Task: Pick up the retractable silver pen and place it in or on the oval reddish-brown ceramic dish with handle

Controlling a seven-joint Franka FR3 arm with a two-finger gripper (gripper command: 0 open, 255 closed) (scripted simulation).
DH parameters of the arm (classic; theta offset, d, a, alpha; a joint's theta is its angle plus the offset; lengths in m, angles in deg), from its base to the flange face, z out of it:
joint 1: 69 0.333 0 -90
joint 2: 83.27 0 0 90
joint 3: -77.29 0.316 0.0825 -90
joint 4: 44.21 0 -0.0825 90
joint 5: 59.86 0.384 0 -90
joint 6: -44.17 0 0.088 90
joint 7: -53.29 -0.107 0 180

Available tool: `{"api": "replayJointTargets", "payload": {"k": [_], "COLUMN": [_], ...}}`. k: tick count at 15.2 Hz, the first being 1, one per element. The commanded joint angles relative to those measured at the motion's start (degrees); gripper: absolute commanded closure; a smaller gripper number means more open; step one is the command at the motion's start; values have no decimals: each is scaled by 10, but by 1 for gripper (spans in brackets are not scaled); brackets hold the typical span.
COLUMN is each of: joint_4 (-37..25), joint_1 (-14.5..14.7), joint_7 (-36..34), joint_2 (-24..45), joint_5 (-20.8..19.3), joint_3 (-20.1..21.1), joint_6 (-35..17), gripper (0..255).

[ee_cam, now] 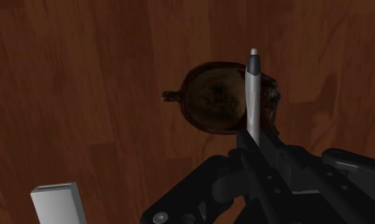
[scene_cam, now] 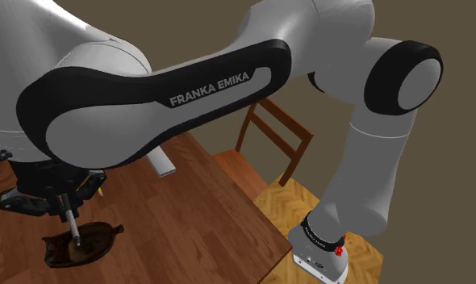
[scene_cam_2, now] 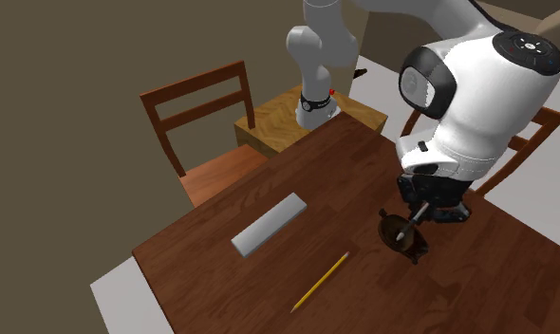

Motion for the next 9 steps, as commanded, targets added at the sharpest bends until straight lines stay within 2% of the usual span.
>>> {"api": "replayJointTargets", "payload": {"k": [1, 9], "joint_4": [4, 42], "joint_1": [4, 8], "joint_7": [-5, -15], "joint_2": [10, 29], "joint_5": [-7, -24], "joint_3": [-3, -11], "joint_6": [-12, -65], "gripper": [255, 255]}}
